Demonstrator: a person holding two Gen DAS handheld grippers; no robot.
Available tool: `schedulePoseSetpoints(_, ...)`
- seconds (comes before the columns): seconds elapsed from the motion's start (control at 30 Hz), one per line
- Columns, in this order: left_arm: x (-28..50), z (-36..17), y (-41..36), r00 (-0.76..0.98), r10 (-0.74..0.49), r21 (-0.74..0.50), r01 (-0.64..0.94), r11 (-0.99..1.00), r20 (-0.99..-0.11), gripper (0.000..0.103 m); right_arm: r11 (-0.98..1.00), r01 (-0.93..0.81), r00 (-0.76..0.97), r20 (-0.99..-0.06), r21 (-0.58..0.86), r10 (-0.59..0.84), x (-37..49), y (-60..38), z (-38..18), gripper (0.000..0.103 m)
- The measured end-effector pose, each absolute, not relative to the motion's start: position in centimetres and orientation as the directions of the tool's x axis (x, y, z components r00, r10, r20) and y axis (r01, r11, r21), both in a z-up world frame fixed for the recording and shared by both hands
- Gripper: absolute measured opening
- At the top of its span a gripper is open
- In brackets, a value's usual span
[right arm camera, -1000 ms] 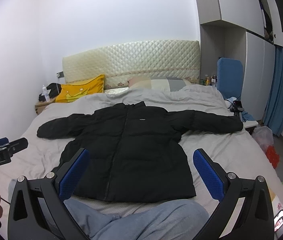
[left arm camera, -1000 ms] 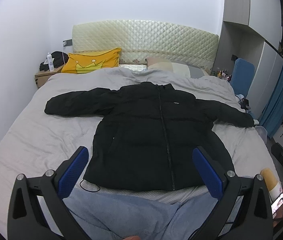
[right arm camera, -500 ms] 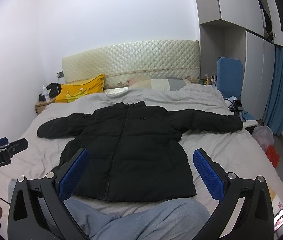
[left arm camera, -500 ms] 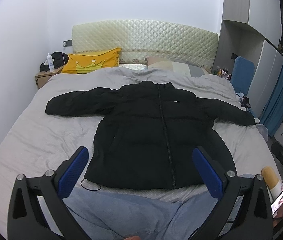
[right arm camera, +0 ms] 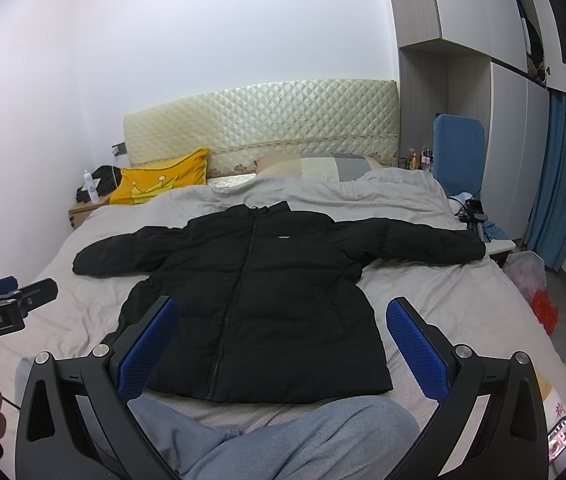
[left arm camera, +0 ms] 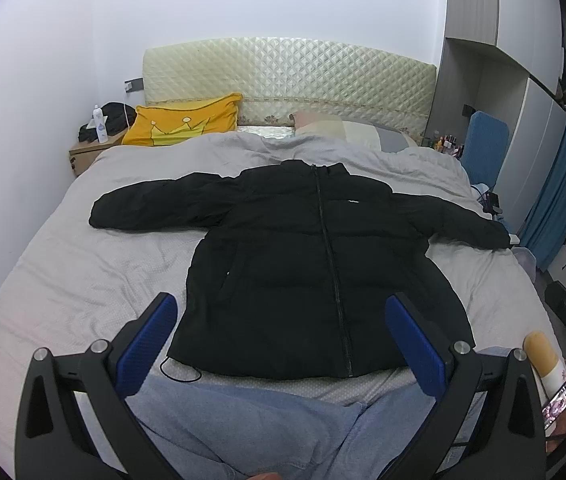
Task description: Fold large clothes
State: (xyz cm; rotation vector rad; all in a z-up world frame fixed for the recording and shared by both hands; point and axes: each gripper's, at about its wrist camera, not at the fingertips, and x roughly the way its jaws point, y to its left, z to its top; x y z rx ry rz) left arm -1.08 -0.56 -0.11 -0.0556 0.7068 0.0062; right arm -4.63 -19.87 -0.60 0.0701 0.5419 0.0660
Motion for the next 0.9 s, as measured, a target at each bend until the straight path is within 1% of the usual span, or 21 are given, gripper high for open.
schedulePoseSetpoints(0.57,0.9,-1.4,-0.1,0.735,-0.034,-0.059,-0.008,0.998,-0.678,0.103,0.995,-0.037,0.841,-0.535,0.092,0.081,-3.0,-19.6,-1.6,0.103)
schedulePoseSetpoints(0.73,0.9,-1.6,0.0,0.739,-0.041,-0.067,-0.006,0.998,-0.672,0.103,0.994,-0.045,0.843,-0.530,0.095,0.089,-2.8,-19.5,-1.9,0.103)
schedulePoseSetpoints(0.9,0.7,-2.3,0.1,0.739,-0.074,-0.092,0.016,0.996,-0.670,0.103,0.994,-0.052,0.845,-0.525,0.098,0.096,-2.7,-19.9,-2.4,0.103)
